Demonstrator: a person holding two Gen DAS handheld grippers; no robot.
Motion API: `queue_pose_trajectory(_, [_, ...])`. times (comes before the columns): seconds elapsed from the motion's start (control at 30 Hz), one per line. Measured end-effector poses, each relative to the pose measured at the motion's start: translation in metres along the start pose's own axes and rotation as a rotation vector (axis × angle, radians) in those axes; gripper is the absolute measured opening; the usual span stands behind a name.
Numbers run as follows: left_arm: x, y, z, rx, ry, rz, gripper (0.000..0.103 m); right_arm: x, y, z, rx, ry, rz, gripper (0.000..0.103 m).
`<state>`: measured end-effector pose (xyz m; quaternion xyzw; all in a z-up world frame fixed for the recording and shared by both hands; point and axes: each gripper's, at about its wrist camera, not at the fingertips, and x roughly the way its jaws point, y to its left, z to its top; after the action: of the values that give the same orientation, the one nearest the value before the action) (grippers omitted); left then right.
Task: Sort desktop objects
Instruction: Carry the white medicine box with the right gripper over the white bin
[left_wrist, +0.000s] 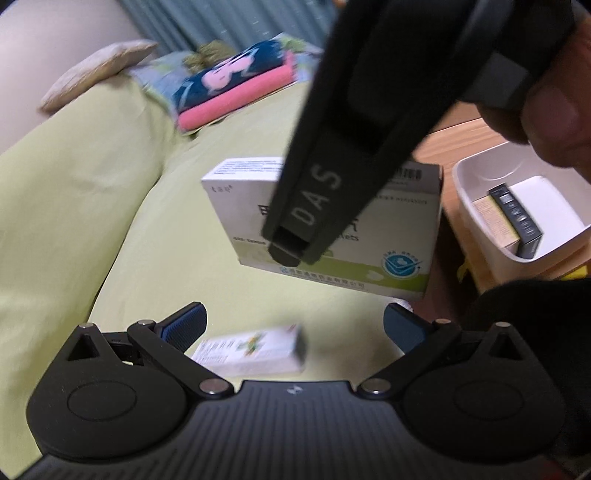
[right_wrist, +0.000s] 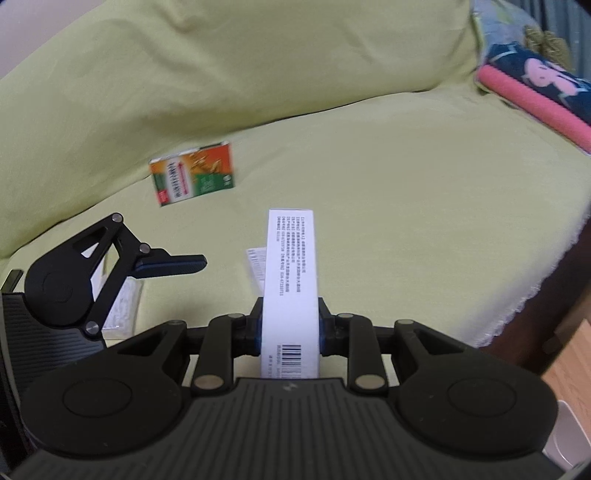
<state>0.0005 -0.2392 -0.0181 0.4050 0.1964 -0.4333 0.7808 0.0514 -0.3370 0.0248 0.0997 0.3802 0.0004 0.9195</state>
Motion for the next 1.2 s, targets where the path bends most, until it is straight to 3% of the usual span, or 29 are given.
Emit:
queue_pose_trajectory(0.57, [0.036, -0.102, 0.111, 0.307, -0.198, -0.223, 0.103, -0.098, -0.124, -0.058, 0.231, -0.081, -0.236, 0.022])
queue_pose_trajectory(0.9, [0.087, -0.163, 0.124, 0.45, -0.248, -0.336, 0.103, -0.129, -0.206, -0.132, 0.437, -0.048, -0.419, 0.022])
queue_pose_trajectory(1.2, [0.125, -0.2, 0.117, 0.529, -0.28, -0.375, 0.103, -0.097, -0.245, -0.2, 0.574, 0.036, -0.505, 0.022])
